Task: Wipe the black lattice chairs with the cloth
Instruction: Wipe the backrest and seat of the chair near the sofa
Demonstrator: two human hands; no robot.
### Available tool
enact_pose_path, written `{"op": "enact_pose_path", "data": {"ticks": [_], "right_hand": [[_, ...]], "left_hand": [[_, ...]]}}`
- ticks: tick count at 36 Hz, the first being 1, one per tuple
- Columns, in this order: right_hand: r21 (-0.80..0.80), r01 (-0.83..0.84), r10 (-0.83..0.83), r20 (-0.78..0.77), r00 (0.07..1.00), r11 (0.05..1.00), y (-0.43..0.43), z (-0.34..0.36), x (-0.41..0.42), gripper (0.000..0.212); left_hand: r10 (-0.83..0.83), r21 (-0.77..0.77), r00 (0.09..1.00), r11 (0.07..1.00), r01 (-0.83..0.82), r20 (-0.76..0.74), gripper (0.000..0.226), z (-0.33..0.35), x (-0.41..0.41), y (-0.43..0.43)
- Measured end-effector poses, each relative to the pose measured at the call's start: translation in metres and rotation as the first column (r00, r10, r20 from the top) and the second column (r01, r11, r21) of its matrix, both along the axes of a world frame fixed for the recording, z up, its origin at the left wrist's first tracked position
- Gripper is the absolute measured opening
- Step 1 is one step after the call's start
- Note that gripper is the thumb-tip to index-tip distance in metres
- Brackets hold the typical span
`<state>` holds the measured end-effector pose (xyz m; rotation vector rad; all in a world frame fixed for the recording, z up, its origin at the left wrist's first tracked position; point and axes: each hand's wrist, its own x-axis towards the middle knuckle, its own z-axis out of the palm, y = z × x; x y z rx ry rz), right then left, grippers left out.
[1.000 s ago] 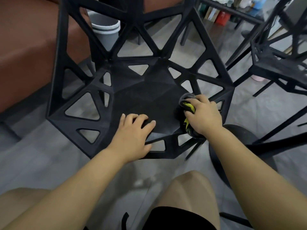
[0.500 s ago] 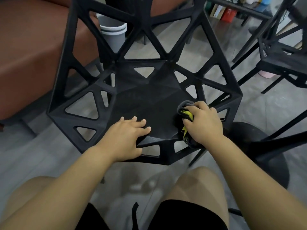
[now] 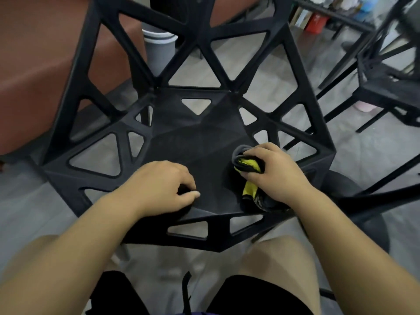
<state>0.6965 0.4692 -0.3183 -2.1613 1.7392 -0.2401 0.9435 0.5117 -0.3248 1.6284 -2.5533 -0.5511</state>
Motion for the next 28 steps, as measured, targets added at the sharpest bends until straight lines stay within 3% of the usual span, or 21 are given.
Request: {"op": "enact_pose_path", "data": {"ticks": [7, 16, 19, 28], "right_hand": [[-0.131, 0.081, -0.084, -0.015, 0.996, 0.988, -0.04, 0.028, -0.021, 0.051], [-0.477, 0.102, -0.12, -0.008, 0.993, 0.873, -0.121, 0.068, -0.038, 0.057], [-0.528, 0.095, -0.134, -0.036, 0.99, 0.844, -0.155, 0.076, -0.032, 0.06], [-0.604, 0.172, -0.318, -0.143, 0.937, 0.778, -0.247, 0.09, -0.002, 0.05]], "left_hand": [[0.024, 0.064, 1.0, 0.998, -0.025, 0.013, 0.031, -0.005, -0.035, -0.058], [0.167, 0.073, 0.986, 0.983, -0.166, -0.011, 0.052, -0.021, -0.071, -0.146], [0.193, 0.037, 0.981, 0.981, -0.193, -0.001, 0.057, -0.028, -0.084, -0.168], [0.28, -0.142, 0.927, 0.936, -0.321, -0.248, 0.061, -0.08, -0.079, -0.189]]}}
